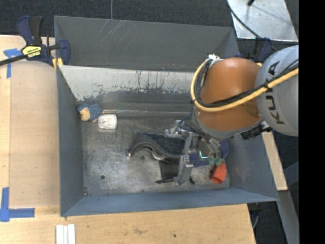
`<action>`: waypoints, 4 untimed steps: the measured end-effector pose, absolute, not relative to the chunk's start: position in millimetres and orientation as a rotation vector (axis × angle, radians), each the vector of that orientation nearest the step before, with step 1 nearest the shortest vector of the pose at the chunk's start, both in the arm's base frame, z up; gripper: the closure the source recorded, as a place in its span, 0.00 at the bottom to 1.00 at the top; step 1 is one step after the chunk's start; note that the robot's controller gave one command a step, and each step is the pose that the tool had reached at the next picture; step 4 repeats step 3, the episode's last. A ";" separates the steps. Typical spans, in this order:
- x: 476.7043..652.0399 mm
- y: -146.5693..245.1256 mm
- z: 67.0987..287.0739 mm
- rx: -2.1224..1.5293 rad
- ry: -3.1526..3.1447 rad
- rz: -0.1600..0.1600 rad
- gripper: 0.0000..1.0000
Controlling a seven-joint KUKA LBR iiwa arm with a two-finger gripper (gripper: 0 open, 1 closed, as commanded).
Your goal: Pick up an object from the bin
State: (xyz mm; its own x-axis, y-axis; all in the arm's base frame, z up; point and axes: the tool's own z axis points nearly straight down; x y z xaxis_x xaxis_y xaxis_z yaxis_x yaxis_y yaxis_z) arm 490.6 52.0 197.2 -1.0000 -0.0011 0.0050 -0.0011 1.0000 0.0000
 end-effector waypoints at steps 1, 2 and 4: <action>514.4 58.6 118.5 -0.156 -3.146 -0.002 0.00; 513.4 58.5 115.0 -0.158 -3.142 -0.002 1.00; 513.5 53.1 211.7 -0.137 -3.144 0.000 1.00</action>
Offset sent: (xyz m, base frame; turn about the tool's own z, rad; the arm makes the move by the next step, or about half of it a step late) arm 0.0326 0.0099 -0.1272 0.1376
